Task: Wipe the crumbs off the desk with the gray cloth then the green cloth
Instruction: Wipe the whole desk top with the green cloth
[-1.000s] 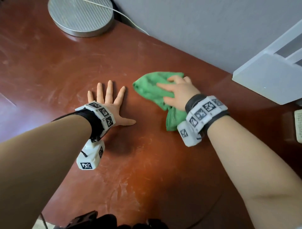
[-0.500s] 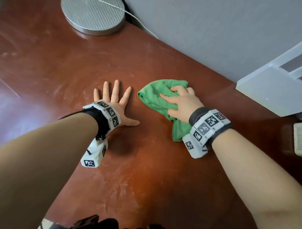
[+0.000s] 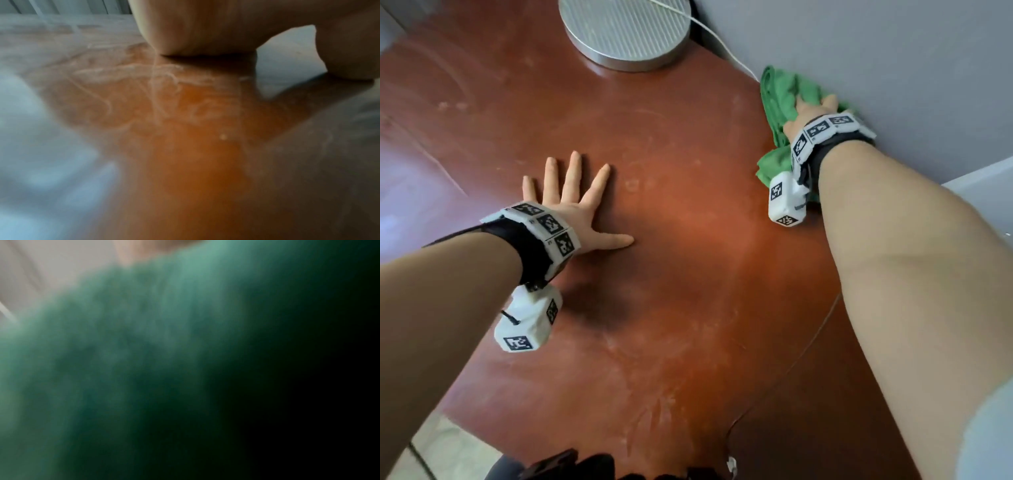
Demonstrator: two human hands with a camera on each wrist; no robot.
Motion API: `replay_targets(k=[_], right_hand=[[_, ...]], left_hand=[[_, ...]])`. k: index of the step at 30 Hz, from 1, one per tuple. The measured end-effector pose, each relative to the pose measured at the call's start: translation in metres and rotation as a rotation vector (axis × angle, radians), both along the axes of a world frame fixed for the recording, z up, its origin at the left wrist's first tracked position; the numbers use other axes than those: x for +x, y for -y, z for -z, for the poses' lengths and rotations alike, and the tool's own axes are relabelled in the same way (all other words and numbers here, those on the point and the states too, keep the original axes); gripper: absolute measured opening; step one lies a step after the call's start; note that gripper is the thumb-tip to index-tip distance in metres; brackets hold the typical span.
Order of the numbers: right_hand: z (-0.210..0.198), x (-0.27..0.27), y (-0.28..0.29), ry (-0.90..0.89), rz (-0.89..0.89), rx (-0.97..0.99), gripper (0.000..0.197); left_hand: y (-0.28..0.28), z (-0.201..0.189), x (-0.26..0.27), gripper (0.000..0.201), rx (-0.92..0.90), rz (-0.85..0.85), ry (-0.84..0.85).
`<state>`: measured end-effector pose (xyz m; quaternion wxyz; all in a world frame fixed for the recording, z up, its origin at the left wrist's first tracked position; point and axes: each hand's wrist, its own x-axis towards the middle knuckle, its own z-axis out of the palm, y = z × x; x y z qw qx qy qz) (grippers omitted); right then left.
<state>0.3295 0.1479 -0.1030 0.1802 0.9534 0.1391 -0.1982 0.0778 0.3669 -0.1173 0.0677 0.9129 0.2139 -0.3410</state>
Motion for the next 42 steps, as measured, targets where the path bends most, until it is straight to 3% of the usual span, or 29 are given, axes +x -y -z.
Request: replay_targets(k=[3,5,9,12,14,17,19,21,24,28,29,31,35,37,42], right_hand=[[-0.014,-0.014,-0.032,0.029,-0.021,0.160,0.051],[-0.017,-0.039,-0.046,0.001,-0.158,0.242,0.052],[-0.016,-0.094,-0.039,-0.275,-0.426,0.332,0.055],[-0.026,-0.095,-0.021,-0.453,-0.554,0.293,0.049],[-0.028,-0.063,-0.016,-0.319,-0.412,0.284,0.049],[-0.030,-0.023,-0.017,-0.010,-0.041,0.293,0.050],[-0.024,-0.021,-0.025,0.009,0.089,0.196,0.051],[-0.019,-0.026,-0.037,-0.004,0.092,0.192,0.056],[-0.020,-0.040,-0.057,-0.097,-0.167,0.186,0.058],[-0.030,-0.070,-0.075,-0.292,-0.699,-0.003,0.056],[-0.031,-0.069,-0.075,-0.336,-0.749,-0.010,0.055],[-0.035,-0.055,-0.073,-0.356,-0.688,0.055,0.051],[-0.032,-0.019,-0.080,-0.046,-0.272,0.090,0.050],[-0.025,-0.018,-0.093,0.002,-0.141,0.074,0.054],[-0.018,-0.055,-0.119,-0.137,-0.370,0.205,0.057]], left_hand=[[-0.004,0.003,0.003,0.119,-0.004,0.010,-0.042],[-0.005,0.002,0.003,0.121,-0.017,0.009,-0.059],[-0.005,-0.003,0.004,0.125,-0.032,0.020,-0.083],[-0.004,-0.005,0.005,0.125,-0.029,0.031,-0.086],[-0.005,-0.005,0.005,0.125,-0.030,0.031,-0.094],[-0.005,-0.005,0.006,0.125,-0.036,0.024,-0.093],[-0.006,-0.004,0.006,0.125,-0.036,0.021,-0.088],[-0.006,-0.004,0.005,0.125,-0.037,0.020,-0.090],[-0.004,-0.006,0.005,0.125,-0.038,0.019,-0.077],[-0.005,-0.006,0.004,0.125,-0.047,0.017,-0.059],[-0.005,-0.006,0.004,0.126,-0.050,0.018,-0.059],[-0.005,-0.004,0.005,0.125,-0.049,0.023,-0.063],[-0.007,-0.001,0.005,0.124,-0.032,0.031,-0.069],[-0.006,-0.002,0.003,0.125,-0.040,0.030,-0.058],[-0.006,0.000,0.001,0.126,-0.047,0.010,-0.021]])
